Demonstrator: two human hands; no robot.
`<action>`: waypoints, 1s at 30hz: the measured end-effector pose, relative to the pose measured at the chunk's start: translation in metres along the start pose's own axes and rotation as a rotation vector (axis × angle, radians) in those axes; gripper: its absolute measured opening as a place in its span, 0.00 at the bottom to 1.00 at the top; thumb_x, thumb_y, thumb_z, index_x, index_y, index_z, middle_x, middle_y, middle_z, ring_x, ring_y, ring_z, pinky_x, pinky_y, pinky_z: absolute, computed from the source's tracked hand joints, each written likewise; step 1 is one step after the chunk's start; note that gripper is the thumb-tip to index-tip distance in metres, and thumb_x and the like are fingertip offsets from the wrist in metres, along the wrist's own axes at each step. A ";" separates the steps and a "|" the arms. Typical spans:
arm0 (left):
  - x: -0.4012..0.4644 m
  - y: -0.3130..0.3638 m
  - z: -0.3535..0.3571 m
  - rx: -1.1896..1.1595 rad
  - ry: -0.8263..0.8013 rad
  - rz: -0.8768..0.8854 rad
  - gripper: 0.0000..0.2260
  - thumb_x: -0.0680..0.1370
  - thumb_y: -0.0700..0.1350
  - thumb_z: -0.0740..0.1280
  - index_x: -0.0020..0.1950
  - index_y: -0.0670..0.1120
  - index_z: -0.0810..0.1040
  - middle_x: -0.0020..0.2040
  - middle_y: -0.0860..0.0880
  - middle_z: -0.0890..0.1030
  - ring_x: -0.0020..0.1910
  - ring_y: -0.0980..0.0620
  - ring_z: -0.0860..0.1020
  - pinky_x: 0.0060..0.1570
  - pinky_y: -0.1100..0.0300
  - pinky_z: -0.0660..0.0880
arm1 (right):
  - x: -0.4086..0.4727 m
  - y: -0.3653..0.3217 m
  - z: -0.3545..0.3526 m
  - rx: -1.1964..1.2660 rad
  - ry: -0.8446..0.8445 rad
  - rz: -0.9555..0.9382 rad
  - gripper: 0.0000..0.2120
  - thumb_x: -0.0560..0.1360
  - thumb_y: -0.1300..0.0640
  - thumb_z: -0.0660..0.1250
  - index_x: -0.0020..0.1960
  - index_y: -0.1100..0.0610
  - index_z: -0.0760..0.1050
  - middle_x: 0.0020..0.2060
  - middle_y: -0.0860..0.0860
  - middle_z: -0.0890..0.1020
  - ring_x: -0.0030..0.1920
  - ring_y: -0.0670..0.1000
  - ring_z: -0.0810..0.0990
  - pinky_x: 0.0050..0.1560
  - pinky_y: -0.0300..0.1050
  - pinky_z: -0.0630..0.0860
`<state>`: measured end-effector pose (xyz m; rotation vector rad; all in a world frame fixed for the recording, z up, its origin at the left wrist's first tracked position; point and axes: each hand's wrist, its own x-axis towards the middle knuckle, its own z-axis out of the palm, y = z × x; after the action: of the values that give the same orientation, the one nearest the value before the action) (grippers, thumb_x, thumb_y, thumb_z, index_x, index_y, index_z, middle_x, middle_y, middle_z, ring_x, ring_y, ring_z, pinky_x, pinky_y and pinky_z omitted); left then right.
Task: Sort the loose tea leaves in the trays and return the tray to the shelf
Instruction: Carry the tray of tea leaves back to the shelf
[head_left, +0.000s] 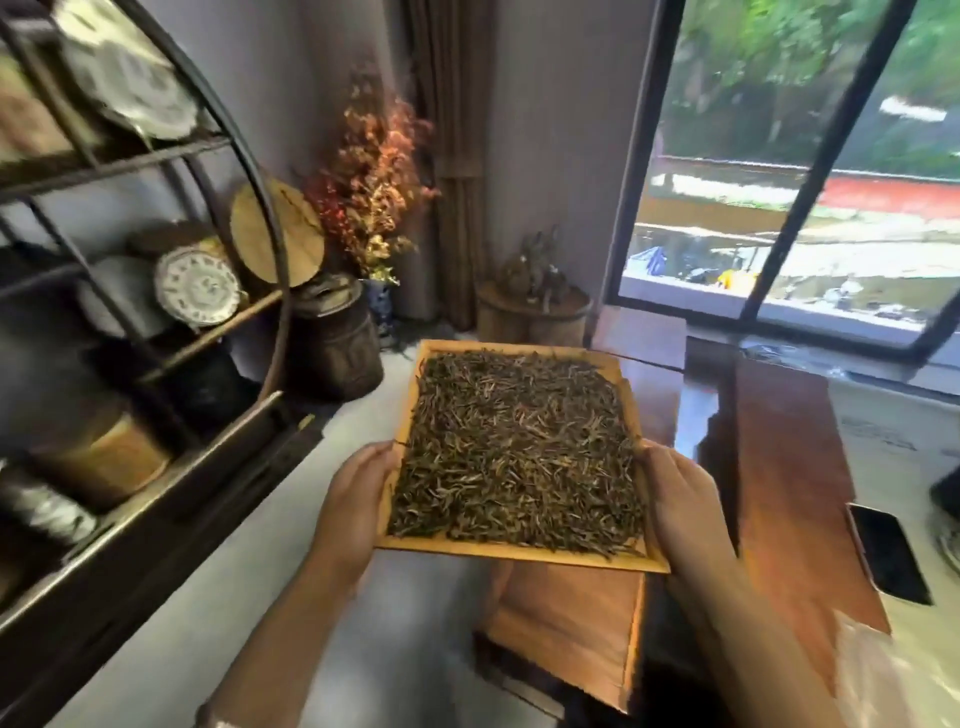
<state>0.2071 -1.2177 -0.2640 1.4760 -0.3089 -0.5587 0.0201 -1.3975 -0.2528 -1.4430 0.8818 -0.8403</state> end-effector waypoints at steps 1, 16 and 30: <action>-0.003 0.004 -0.022 -0.005 0.052 0.010 0.13 0.80 0.42 0.61 0.45 0.51 0.85 0.46 0.48 0.85 0.48 0.52 0.83 0.45 0.58 0.77 | -0.002 -0.005 0.022 0.008 -0.060 -0.007 0.15 0.79 0.62 0.58 0.39 0.66 0.79 0.28 0.48 0.81 0.27 0.38 0.75 0.27 0.29 0.70; -0.097 0.024 -0.355 -0.110 0.612 0.094 0.13 0.81 0.43 0.59 0.52 0.43 0.83 0.52 0.36 0.83 0.54 0.37 0.81 0.60 0.39 0.74 | -0.128 -0.036 0.350 0.085 -0.641 0.061 0.18 0.78 0.61 0.59 0.29 0.58 0.71 0.19 0.46 0.74 0.20 0.40 0.72 0.21 0.30 0.66; -0.193 0.031 -0.587 -0.150 1.100 0.136 0.14 0.82 0.44 0.57 0.51 0.40 0.82 0.48 0.40 0.84 0.50 0.41 0.82 0.51 0.48 0.78 | -0.284 -0.038 0.633 -0.022 -1.147 0.168 0.16 0.77 0.55 0.61 0.43 0.69 0.76 0.37 0.61 0.81 0.40 0.57 0.80 0.40 0.50 0.78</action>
<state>0.3578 -0.6173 -0.2580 1.3969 0.4856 0.3703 0.4562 -0.8566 -0.2489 -1.5250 0.1147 0.1868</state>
